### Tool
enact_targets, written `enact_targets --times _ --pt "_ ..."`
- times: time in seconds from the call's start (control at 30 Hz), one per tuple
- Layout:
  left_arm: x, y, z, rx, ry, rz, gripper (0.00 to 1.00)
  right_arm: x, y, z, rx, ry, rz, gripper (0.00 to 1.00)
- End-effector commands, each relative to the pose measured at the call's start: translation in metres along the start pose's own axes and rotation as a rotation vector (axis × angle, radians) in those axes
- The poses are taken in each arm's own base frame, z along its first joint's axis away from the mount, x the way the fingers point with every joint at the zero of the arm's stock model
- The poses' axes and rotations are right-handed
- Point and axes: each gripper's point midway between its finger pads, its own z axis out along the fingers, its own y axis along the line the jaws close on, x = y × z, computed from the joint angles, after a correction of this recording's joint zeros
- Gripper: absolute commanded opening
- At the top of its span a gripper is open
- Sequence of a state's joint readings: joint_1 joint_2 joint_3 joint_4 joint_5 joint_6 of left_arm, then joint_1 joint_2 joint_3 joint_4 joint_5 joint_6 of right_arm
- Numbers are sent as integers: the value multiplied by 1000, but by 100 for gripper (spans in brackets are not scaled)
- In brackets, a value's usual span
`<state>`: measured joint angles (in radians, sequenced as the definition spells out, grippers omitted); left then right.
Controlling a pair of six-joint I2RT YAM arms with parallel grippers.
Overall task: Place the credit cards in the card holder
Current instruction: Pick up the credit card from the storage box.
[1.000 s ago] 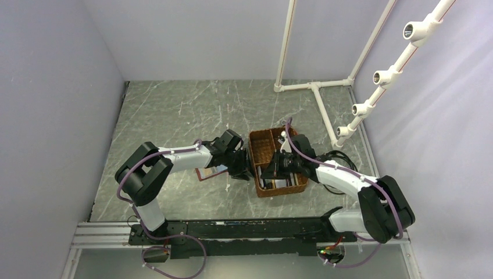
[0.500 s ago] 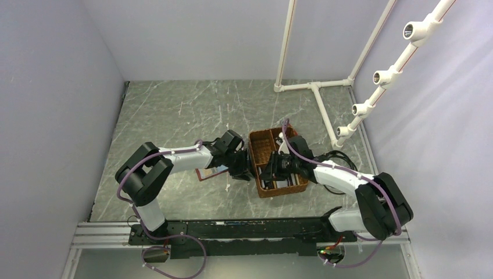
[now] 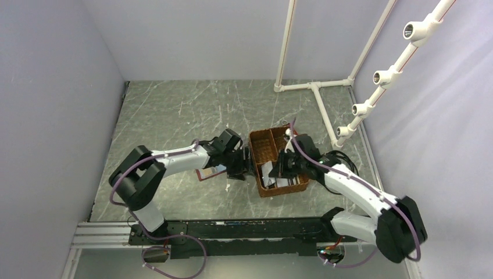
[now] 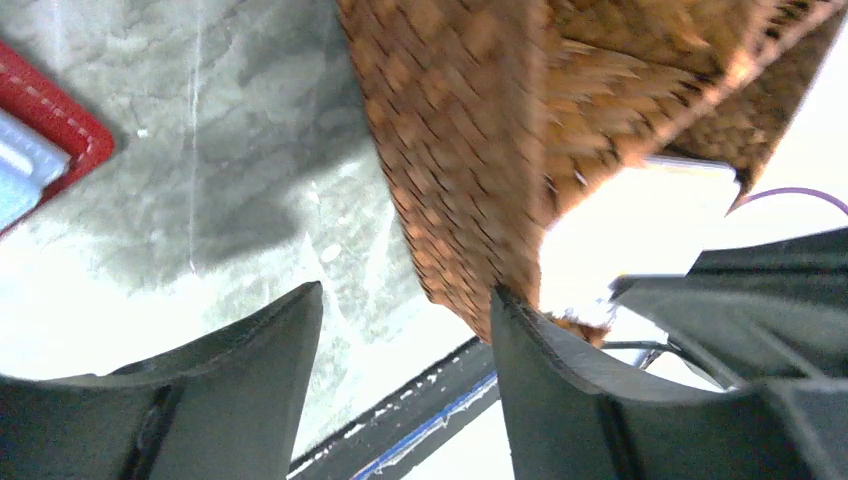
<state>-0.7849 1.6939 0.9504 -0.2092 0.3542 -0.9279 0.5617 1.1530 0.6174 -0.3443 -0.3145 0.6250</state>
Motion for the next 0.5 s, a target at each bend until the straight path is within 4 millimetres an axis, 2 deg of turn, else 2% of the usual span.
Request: enact_targets --times 0.0,0.1,0.17,0.23,0.3,0.47 --pt "-27 -35 -50 84 -140 102 71 -35 -3 -38 23 -141 0 0" --pt "-36 -53 -77 148 -193 131 76 -41 -5 -50 -64 -165 70 0" --pt "-39 -76 -92 239 -198 163 78 -48 -2 -59 -162 -181 110 0" --pt "-41 -100 -97 329 -180 183 78 -50 7 -69 -274 -180 144 0" --pt "-41 -116 -87 392 -127 177 77 -55 12 -78 -359 -189 174 0" --pt "-42 -140 -66 501 -77 161 78 -57 20 -95 -512 -212 175 0"
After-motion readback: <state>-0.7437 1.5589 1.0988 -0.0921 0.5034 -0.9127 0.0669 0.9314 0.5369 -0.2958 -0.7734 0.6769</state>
